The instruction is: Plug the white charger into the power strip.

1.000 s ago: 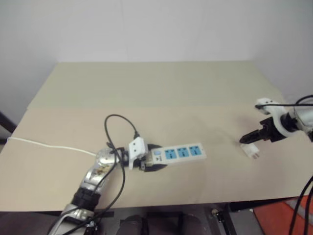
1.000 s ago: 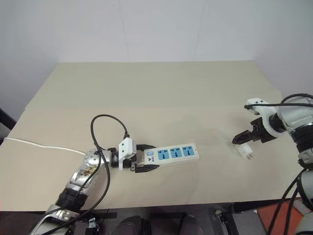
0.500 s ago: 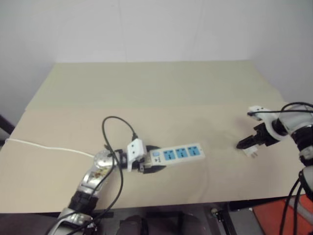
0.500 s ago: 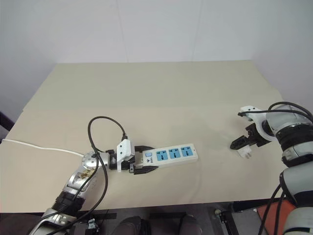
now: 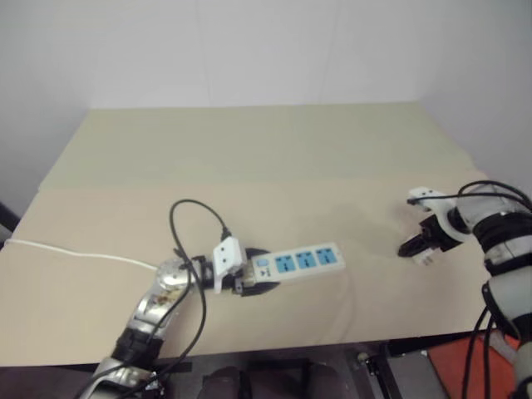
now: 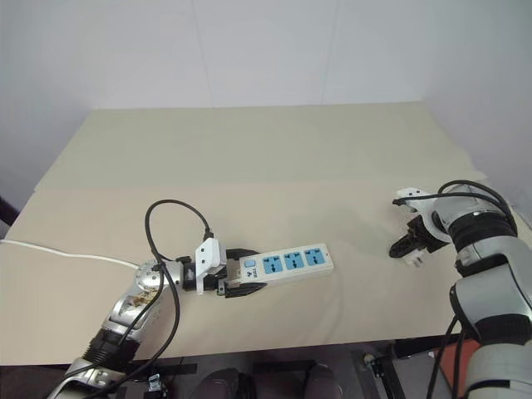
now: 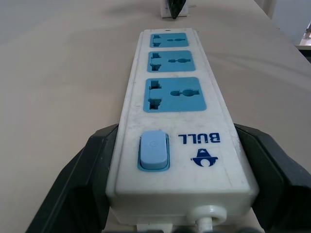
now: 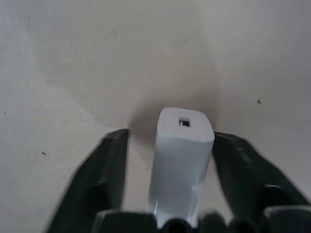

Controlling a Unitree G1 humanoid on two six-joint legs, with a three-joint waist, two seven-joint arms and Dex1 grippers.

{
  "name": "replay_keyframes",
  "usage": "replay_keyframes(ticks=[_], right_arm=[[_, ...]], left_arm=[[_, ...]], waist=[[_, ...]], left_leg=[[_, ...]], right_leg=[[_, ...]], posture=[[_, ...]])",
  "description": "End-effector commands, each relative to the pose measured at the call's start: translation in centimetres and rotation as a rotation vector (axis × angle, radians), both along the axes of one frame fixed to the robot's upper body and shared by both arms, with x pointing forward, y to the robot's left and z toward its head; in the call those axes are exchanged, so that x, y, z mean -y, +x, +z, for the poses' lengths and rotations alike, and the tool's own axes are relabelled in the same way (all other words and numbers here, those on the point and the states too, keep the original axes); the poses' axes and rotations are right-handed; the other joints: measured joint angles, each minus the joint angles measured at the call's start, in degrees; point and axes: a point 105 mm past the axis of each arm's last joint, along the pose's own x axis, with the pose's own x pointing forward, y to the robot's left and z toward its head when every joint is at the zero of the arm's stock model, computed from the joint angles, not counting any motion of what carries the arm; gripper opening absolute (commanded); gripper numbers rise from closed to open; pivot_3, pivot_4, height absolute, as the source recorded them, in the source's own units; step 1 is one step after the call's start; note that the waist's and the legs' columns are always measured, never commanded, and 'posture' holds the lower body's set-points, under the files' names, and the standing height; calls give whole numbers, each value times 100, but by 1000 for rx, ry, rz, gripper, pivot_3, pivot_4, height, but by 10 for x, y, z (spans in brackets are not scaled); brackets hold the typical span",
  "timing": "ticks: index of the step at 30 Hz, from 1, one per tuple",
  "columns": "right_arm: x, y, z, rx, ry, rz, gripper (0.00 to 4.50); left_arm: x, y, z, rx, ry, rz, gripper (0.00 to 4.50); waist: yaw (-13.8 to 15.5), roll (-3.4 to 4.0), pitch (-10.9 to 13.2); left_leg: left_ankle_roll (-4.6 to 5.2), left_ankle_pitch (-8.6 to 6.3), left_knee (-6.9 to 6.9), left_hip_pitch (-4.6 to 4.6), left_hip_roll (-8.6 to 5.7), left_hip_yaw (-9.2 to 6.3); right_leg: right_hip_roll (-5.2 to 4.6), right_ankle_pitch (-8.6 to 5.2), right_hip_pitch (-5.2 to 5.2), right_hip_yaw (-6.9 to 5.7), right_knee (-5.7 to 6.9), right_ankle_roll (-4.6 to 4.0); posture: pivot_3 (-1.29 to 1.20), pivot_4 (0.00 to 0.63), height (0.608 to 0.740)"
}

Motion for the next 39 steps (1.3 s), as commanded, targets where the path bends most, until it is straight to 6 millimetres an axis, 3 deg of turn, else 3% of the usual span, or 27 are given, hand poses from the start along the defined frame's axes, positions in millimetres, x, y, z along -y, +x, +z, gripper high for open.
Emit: replay_keyframes(ticks=[1, 3, 10, 14, 16, 21, 24, 28, 32, 39], right_arm=[[1, 6, 10, 48, 6, -4, 1799], [1, 8, 9, 58, -1, -3, 1130], [0, 10, 8, 74, 10, -1, 1091], [-4, 17, 26, 173, 43, 52, 1091], [-14, 24, 45, 302, 93, 116, 1091], [-59, 21, 99, 642, 315, 318, 1091], [-84, 10, 108, 752, 407, 417, 1091], [-122, -7, 104, 882, 539, 519, 1091], [-158, -21, 89, 891, 659, 598, 1091], [-199, -42, 73, 840, 827, 747, 1091]], left_arm=[[4, -5, -1, -5, 11, -24, 3277], [4, -6, -1, -7, 13, -24, 3277], [2, -2, -1, -4, 20, -20, 3277], [1, -2, 0, -6, 24, -32, 3277], [0, -1, 1, -11, 22, -42, 3277], [-3, 1, 0, -45, 42, -121, 3277], [-6, 6, 1, -53, 58, -147, 3277], [-7, 14, 2, -42, 82, -176, 3277], [-7, 18, 2, -25, 96, -190, 3277], [-4, 16, -4, -14, 94, -205, 3277]], waist=[[0, 0, 0], [-4, 0, 0], [-23, 1, -1], [-23, 6, 2], [-18, 9, 2], [1, 10, 1], [15, 10, 1], [12, 9, 1], [14, 9, 1], [20, 9, 1]], left_leg=[[0, 0, -1, 0, 0, 0], [-2, 1, -1, 1, 1, 0], [-5, 2, -5, 33, 3, -3], [-5, 2, -9, 29, 3, -3], [-6, 3, -12, 26, 2, -3], [-14, 7, -18, 25, 5, -4], [-14, 8, -18, 28, 6, -6], [-14, 8, -17, 31, 6, -8], [-13, 8, -16, 27, 0, -6], [-12, 8, -16, 31, 3, -9]], right_leg=[[0, 0, 0, 0, 0, 0], [2, 0, 1, 0, 0, 0], [2, 0, 32, 0, -2, -1], [2, 0, 25, 1, -2, -2], [2, -1, 22, 0, -2, -2], [5, -2, 21, -4, -2, -4], [7, -2, 26, -9, -2, -4], [8, -2, 32, -11, -2, -4], [7, -2, 28, -11, 0, -4], [13, -2, 32, -11, 0, -4]], posture=[[0, 150, 740], [0, 150, 740], [0, 150, 740], [0, 150, 740], [0, 150, 740], [0, 150, 740], [0, 150, 740], [0, 150, 740], [0, 150, 740], [0, 150, 740]])
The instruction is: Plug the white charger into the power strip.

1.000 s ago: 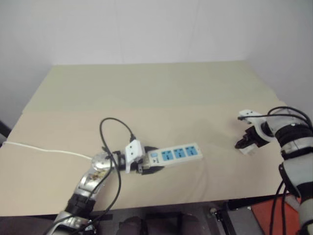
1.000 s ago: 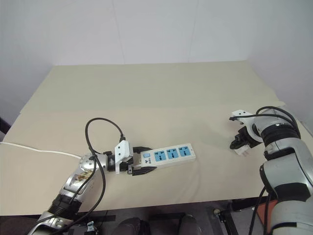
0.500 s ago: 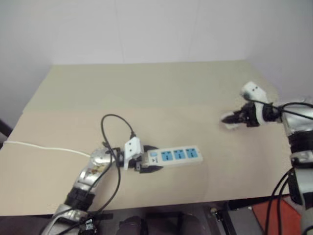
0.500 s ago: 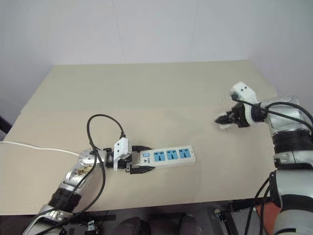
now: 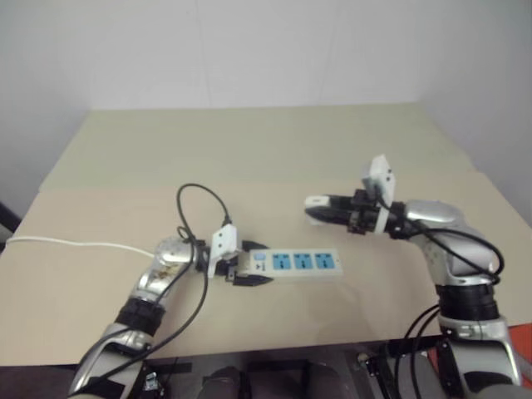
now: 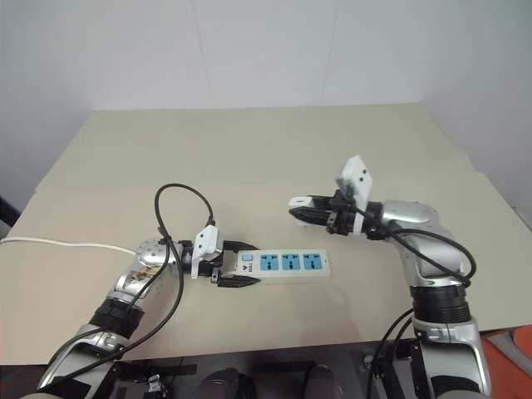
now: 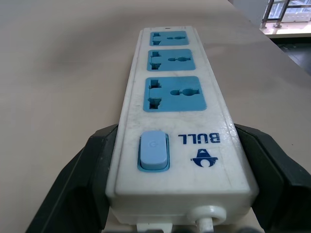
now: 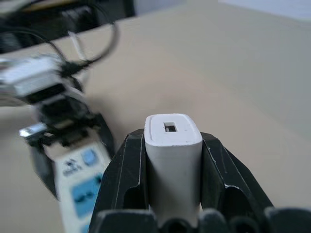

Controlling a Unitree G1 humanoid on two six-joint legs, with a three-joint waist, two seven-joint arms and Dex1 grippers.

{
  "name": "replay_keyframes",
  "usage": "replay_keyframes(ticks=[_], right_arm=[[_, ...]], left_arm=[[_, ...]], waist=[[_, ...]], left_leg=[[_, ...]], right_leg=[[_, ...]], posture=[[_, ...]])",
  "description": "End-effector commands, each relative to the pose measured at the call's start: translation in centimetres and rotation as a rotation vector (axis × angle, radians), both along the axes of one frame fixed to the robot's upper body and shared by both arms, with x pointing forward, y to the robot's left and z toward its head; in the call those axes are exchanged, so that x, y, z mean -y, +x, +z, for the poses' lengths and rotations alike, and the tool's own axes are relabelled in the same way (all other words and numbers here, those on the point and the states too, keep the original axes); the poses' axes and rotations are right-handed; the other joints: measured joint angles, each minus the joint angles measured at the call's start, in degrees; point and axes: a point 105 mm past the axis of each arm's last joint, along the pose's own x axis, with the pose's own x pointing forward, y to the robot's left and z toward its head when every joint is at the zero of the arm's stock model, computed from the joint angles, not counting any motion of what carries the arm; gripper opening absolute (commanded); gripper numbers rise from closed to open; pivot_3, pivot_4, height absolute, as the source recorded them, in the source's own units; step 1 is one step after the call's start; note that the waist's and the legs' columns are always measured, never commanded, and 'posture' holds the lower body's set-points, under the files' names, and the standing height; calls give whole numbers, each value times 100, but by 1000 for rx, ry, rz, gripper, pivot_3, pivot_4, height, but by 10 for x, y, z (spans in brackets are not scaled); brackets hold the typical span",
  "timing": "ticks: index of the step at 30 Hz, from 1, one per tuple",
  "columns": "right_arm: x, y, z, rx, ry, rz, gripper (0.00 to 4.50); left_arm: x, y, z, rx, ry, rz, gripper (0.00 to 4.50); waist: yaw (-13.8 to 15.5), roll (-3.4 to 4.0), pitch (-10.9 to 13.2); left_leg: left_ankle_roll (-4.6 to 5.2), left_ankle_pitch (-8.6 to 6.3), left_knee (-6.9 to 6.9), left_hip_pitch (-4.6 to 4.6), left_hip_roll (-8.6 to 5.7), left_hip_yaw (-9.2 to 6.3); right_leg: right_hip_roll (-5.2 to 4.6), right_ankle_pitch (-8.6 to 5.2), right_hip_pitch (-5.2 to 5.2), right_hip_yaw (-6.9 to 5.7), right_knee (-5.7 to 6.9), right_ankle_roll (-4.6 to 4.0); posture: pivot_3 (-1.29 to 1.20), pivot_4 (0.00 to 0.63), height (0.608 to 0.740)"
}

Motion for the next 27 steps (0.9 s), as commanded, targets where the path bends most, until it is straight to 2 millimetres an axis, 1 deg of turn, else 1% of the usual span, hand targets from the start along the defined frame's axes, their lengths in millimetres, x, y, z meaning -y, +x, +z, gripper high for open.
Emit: replay_keyframes(ticks=[1, 6, 8, 11, 13, 17, 22, 27], right_arm=[[-15, -14, 4, 42, 37, 109, 1091], [-25, -20, -13, 32, 27, 180, 1091], [-30, -19, -20, 41, 23, 194, 1091], [-39, -18, -24, 44, 42, 218, 1091], [-48, -15, -28, 52, 52, 228, 1091], [-57, -13, -38, 63, 45, 254, 1091], [-61, -10, -49, 51, 38, 266, 1091], [-58, -5, -57, 40, 33, 257, 1091]], left_arm=[[3, -4, -10, 10, 38, -32, 3277], [4, -5, -17, -22, 20, -25, 3277], [4, -5, -19, -25, 21, -26, 3277], [6, -5, -18, -29, 12, -29, 3277], [6, -5, -18, -31, 9, -33, 3277], [5, -4, -18, -27, 15, -39, 3277], [4, -5, -19, -23, 16, -39, 3277], [1, -5, -18, -18, 19, -37, 3277]], waist=[[6, 0, 0], [13, 0, 0], [2, 0, 0], [8, 0, 0], [8, 0, -1], [12, 1, -1], [4, 1, -2], [-2, 2, -2]], left_leg=[[1, 0, 0, 0, -1, 0], [2, 0, 0, 0, -2, -1], [2, 0, 1, 6, -2, -1], [2, 0, 1, 10, -1, -2], [3, -1, 1, 9, -2, -3], [2, 0, 1, 9, -2, -2], [2, 0, 0, 10, -1, -2], [2, 0, 0, 15, 0, -2]], right_leg=[[-1, 0, 1, 0, 0, 0], [-1, 0, 3, 0, -1, 0], [-1, 0, 7, 0, 0, 0], [-1, 0, 10, 0, 1, 0], [-2, 0, 10, 0, 0, 0], [-1, 0, 10, 0, 2, 0], [0, -1, 10, 0, 2, -1], [0, -1, 13, 0, 2, -1]], posture=[[0, 150, 740], [0, 150, 740], [0, 150, 740], [0, 150, 740], [0, 150, 740], [0, 150, 740], [0, 150, 740], [0, 150, 740]])
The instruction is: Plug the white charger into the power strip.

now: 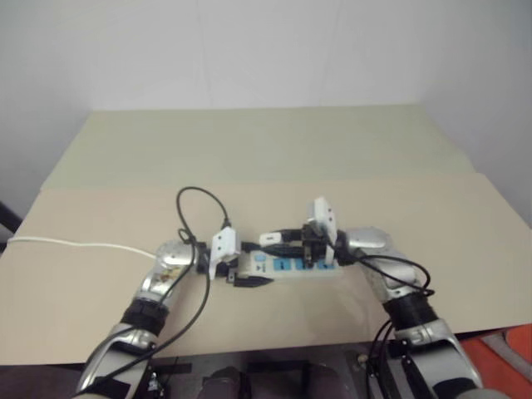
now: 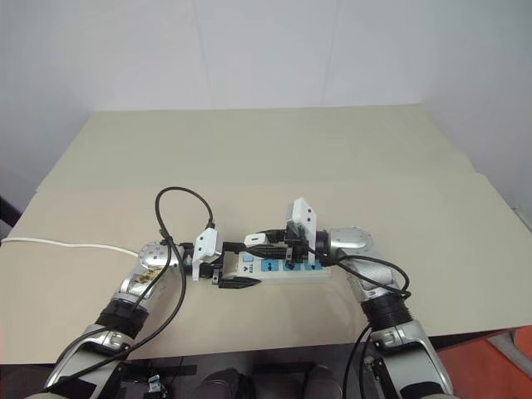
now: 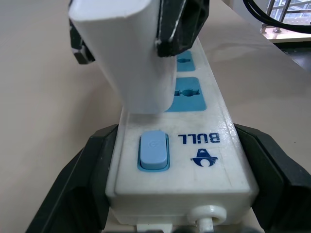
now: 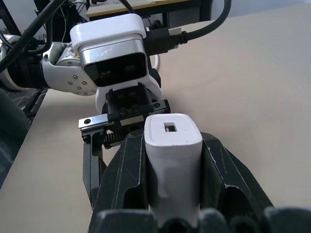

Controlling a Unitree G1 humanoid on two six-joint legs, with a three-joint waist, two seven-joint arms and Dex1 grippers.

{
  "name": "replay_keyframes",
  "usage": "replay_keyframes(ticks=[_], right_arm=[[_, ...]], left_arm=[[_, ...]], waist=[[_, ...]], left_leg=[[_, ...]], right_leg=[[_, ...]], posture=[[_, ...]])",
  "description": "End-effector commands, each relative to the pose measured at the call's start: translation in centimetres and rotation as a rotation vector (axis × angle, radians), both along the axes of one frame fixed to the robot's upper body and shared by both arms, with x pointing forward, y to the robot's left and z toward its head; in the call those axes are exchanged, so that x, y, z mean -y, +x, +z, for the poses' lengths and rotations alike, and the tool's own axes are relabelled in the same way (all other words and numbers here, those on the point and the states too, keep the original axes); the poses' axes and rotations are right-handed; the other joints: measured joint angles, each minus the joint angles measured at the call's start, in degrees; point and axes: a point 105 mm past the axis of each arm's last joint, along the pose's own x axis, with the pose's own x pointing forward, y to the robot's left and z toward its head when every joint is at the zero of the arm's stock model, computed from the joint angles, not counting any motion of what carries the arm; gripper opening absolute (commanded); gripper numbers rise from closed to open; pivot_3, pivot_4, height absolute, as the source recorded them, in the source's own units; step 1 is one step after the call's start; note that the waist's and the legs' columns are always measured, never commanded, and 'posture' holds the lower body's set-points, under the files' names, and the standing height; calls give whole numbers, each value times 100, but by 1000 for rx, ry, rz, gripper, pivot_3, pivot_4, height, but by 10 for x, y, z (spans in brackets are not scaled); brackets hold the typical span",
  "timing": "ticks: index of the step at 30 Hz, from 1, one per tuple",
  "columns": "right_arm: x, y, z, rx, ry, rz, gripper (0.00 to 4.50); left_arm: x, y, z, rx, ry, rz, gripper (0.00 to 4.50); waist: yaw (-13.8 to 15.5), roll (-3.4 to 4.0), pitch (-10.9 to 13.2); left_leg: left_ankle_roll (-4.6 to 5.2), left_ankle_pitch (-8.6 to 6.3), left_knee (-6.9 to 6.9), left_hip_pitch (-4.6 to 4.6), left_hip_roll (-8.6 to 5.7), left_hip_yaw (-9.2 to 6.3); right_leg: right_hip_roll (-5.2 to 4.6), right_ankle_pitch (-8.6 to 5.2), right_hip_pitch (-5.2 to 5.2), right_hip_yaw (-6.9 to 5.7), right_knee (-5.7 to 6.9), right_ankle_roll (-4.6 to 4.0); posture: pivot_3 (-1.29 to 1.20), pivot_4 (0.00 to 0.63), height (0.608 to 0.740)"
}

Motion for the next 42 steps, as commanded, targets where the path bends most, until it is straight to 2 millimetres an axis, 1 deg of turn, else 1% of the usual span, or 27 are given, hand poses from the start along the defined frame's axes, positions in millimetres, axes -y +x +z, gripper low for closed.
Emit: replay_keyframes(ticks=[1, 4, 12, 19, 23, 34, 42], right_arm=[[2, 3, 0, 24, -7, 3, 1091], [6, 5, -4, 17, -24, 3, 1091], [14, 0, -12, 7, -52, 23, 1091], [21, 4, -20, 8, -78, 6, 1091], [33, 8, -25, 2, -94, -21, 1091], [62, 14, -28, -21, -130, -74, 1091], [78, 18, -28, -25, -135, -118, 1091]], left_arm=[[-1, -5, -11, -25, 43, -21, 3277], [-2, -6, -11, -22, 48, -19, 3277], [-5, -5, -11, -16, 57, -12, 3277], [-7, -5, -10, -14, 62, -12, 3277], [-8, -5, -9, -12, 63, -9, 3277], [-13, -5, -9, -12, 69, 7, 3277], [-16, -4, -9, -9, 70, 27, 3277]], waist=[[-5, 0, 0], [-6, 1, -1], [-4, 2, -2], [-3, 2, -2], [-1, 2, -2], [14, 2, -2], [28, 2, -2]], left_leg=[[0, 0, 0, 1, 0, 0], [0, 0, 0, 3, 1, 1], [0, 0, -1, 4, 1, 1], [0, 0, -2, 4, 2, 0], [0, 0, -2, 4, 2, 1], [0, -1, -2, 4, 1, 0], [0, -1, -2, 4, 0, -1]], right_leg=[[0, 0, 0, 0, 0, 0], [0, 0, 2, 0, 0, 0], [-1, -1, 1, 1, 0, -2], [-1, -1, 2, 1, 0, -2], [-1, -1, 2, 1, 0, -2], [-4, -1, 3, 1, -1, -2], [-6, -1, 3, 1, -1, -2]], posture=[[0, 150, 740], [0, 150, 740], [0, 150, 740], [0, 150, 740], [0, 150, 740], [0, 150, 740], [0, 150, 740]])
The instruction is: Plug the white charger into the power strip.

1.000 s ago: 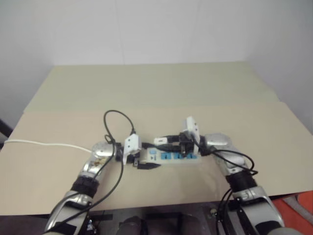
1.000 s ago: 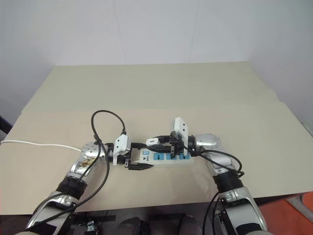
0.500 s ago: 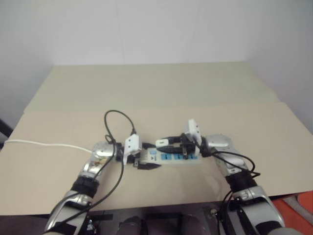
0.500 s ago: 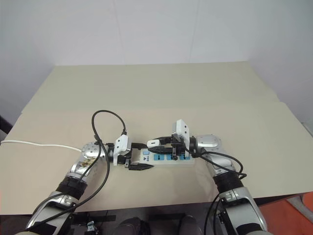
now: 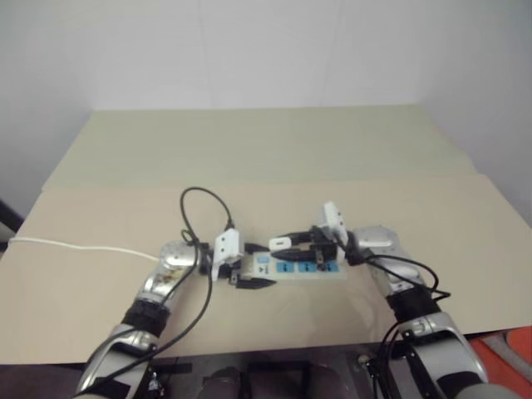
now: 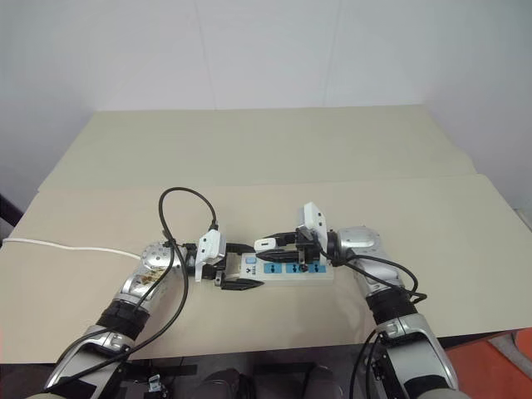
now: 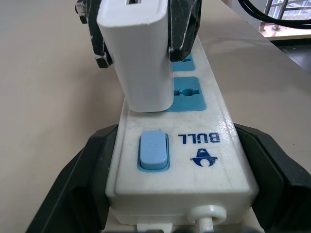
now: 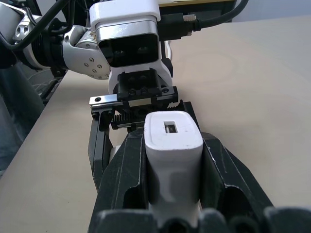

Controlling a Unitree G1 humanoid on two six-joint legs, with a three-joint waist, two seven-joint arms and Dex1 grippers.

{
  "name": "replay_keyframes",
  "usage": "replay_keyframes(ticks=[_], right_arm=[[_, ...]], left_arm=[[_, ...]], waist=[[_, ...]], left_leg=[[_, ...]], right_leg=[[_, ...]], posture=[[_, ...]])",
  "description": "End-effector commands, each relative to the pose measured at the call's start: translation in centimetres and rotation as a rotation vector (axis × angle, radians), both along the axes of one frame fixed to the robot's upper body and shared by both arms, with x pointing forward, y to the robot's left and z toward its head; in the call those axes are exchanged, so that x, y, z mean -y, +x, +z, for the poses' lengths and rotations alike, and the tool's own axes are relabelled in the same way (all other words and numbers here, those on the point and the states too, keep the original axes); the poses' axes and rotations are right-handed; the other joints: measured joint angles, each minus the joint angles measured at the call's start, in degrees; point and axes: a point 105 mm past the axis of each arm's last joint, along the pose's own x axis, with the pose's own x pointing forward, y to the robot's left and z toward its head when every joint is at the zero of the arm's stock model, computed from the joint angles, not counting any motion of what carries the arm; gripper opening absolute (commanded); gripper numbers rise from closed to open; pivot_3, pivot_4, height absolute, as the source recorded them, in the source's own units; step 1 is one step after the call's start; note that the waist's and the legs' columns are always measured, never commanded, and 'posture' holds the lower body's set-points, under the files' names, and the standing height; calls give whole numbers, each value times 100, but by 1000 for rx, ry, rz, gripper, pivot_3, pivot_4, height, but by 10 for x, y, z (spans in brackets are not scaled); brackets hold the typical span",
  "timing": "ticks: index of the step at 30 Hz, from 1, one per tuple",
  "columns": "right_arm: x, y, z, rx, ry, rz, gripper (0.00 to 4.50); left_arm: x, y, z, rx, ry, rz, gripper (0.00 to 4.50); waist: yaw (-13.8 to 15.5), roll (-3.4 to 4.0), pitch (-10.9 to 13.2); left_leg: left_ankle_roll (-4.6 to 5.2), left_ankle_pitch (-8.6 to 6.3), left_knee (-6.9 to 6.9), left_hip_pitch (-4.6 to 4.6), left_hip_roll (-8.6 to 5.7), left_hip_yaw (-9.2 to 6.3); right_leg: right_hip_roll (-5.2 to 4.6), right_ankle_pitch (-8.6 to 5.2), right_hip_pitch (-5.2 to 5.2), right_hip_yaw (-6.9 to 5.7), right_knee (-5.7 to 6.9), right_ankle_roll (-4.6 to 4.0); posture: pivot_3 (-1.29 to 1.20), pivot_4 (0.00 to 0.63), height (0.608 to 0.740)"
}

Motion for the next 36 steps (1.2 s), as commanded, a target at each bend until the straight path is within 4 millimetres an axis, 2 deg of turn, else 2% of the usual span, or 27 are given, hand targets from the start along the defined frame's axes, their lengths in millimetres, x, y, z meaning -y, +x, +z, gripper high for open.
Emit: replay_keyframes(ticks=[1, 15, 19, 25, 29, 36], right_arm=[[59, 15, -16, -52, -104, -205, 1091], [78, 14, -23, -66, -65, -308, 1091], [86, 8, -31, -39, -128, -282, 1091], [87, 2, -39, -6, -186, -235, 1091], [74, 6, -38, 6, -189, -195, 1091], [31, 8, -29, -14, -144, -92, 1091]], left_arm=[[-20, -2, -10, -21, 64, 34, 3277], [-29, 0, -7, -13, 71, 70, 3277], [-32, 2, -6, -10, 76, 76, 3277], [-34, 2, -6, -8, 87, 76, 3277], [-34, 2, -6, -6, 87, 75, 3277], [-27, 1, -8, -8, 80, 66, 3277]], waist=[[5, 0, 0], [34, 0, 0], [46, 0, 0], [51, -1, 0], [39, -1, 0], [-44, -1, 0]], left_leg=[[0, 0, 0, 0, 0, 0], [0, 0, 0, 0, 1, -1], [0, 0, 0, 0, 0, -1], [1, -1, 0, -1, 1, -1], [1, -1, 0, 0, 2, -1], [0, 0, 0, 5, 6, 0]], right_leg=[[-1, 0, 0, 0, 0, 0], [-2, 0, 0, 0, -1, 0], [-1, 0, 0, 0, -1, 0], [0, 0, -1, 0, -2, 0], [0, 0, -1, 0, -1, 0], [1, 0, -1, 1, 1, -4]], posture=[[0, 150, 740], [0, 150, 740], [0, 150, 740], [0, 150, 740], [0, 150, 740], [0, 150, 740]])
